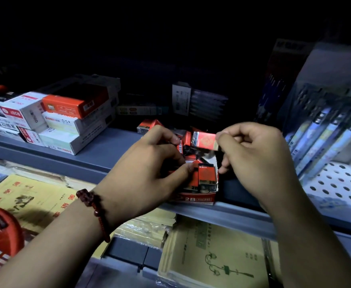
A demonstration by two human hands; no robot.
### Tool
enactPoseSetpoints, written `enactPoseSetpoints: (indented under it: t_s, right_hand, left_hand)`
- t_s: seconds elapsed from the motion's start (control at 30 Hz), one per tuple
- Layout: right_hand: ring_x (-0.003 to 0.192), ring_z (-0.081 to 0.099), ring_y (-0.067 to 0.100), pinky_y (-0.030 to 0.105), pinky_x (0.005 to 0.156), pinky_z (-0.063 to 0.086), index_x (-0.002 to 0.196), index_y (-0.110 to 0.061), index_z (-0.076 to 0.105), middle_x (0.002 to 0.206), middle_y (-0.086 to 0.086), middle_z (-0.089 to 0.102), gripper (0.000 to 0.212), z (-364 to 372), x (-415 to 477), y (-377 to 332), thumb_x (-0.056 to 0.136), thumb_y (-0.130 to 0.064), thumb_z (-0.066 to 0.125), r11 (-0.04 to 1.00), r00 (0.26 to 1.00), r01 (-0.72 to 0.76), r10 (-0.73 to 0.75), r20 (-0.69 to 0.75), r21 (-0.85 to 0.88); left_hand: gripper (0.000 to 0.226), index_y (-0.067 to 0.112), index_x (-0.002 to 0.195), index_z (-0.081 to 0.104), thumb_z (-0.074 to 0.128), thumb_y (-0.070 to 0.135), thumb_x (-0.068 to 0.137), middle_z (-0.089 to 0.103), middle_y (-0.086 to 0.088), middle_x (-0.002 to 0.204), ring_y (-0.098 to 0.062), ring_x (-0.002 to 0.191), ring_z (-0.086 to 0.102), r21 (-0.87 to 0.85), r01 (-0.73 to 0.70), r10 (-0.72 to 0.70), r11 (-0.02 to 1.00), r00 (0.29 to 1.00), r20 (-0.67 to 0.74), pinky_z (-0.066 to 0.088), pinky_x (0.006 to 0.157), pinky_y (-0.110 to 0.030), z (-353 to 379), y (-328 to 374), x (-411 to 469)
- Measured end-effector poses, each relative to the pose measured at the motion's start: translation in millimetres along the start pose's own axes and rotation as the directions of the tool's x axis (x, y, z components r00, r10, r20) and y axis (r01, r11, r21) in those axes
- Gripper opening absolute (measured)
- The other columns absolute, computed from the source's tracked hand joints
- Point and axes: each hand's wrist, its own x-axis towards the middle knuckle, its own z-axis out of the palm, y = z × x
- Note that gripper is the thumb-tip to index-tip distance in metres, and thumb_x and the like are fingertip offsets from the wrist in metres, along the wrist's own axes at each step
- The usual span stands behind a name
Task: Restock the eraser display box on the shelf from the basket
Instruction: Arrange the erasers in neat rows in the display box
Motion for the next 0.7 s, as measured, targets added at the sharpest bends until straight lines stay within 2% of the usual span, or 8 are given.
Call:
enactPoseSetpoints:
  t_s: [0.1,0.2,0.27,0.37,0.43,0.5,0.6,0.7]
  right_hand:
    - [0.05,0.063,0.011,0.036,0.053,0.052,0.08,-0.019,0.076,0.067,0.001,0.073,0.013,11,3,1,0.092,-0.02,0.07,0.991,0.999,-0.018,0.023,-0.035,0.136]
    - [0.051,0.06,0.001,0.025,0.057,0.048,0.081,-0.017,0.077,0.071,-0.003,0.076,0.012,27,7,2,0.092,-0.018,0.072,0.978,0.998,-0.052,0.056,-0.015,0.203]
    - [0.056,0.063,0.004,0.027,0.06,0.052,0.079,-0.016,0.076,0.068,0.0,0.075,0.012,34,8,3,0.09,-0.02,0.075,0.973,0.998,-0.07,0.069,0.012,0.222]
    - [0.052,0.054,0.01,0.023,0.051,0.045,0.077,-0.016,0.073,0.064,0.013,0.066,0.018,38,9,6,0.089,-0.029,0.079,0.989,0.999,-0.039,0.038,0.01,0.146]
    - [0.051,0.052,0.012,0.022,0.048,0.044,0.077,-0.015,0.071,0.064,0.016,0.065,0.02,37,9,6,0.088,-0.031,0.079,0.992,0.999,-0.029,0.031,-0.011,0.122]
    - [0.05,0.054,0.013,0.023,0.05,0.045,0.077,-0.014,0.07,0.063,0.014,0.065,0.023,33,8,4,0.09,-0.032,0.076,0.995,0.999,-0.026,0.028,-0.024,0.093]
    - [0.043,0.046,0.009,0.019,0.047,0.038,0.074,-0.011,0.072,0.055,0.007,0.061,0.028,12,8,-1,0.095,-0.029,0.069,0.996,1.0,0.008,-0.008,-0.002,-0.086]
    - [0.035,0.036,0.01,0.018,0.039,0.03,0.078,-0.001,0.073,0.037,-0.004,0.045,0.042,-8,3,-8,0.1,-0.033,0.059,0.961,0.989,0.028,0.013,0.146,-0.275]
  left_hand:
    - [0.032,0.028,0.089,0.073,0.053,0.054,0.089,0.052,0.015,0.113,-0.003,0.102,0.06,-0.026,0.012,-0.013,1.0,0.999,-0.031,0.048,0.088,-0.022,0,1,0]
    - [0.032,0.027,0.095,0.076,0.055,0.051,0.091,0.052,0.014,0.116,-0.003,0.101,0.06,-0.012,0.011,-0.011,1.0,1.0,-0.014,0.048,0.088,-0.022,0,1,-1]
    - [0.039,0.025,0.098,0.078,0.051,0.053,0.092,0.051,0.012,0.118,-0.003,0.099,0.06,0.014,-0.011,0.011,1.0,1.0,0.005,0.046,0.087,-0.019,0,1,-1]
    - [0.045,0.024,0.096,0.079,0.047,0.054,0.092,0.049,0.012,0.12,-0.003,0.095,0.059,0.04,-0.016,0.015,0.999,0.999,0.029,0.045,0.084,-0.017,-2,2,-2]
    - [0.046,0.024,0.095,0.079,0.046,0.054,0.093,0.047,0.012,0.121,-0.003,0.094,0.059,0.047,-0.015,0.013,0.999,0.999,0.047,0.045,0.084,-0.019,-3,3,-2]
    - [0.046,0.023,0.094,0.079,0.045,0.054,0.095,0.045,0.012,0.122,-0.003,0.093,0.058,0.059,-0.016,0.012,0.998,0.998,0.068,0.047,0.083,-0.022,-3,4,-2]
    - [0.047,0.023,0.094,0.079,0.045,0.054,0.095,0.043,0.013,0.122,-0.003,0.092,0.057,0.065,-0.011,0.007,0.998,0.997,0.072,0.047,0.083,-0.023,-4,5,-2]
    - [0.046,0.021,0.091,0.078,0.045,0.053,0.095,0.041,0.013,0.122,-0.002,0.093,0.057,0.069,-0.006,0.001,0.998,0.997,0.072,0.046,0.084,-0.022,-3,5,-2]
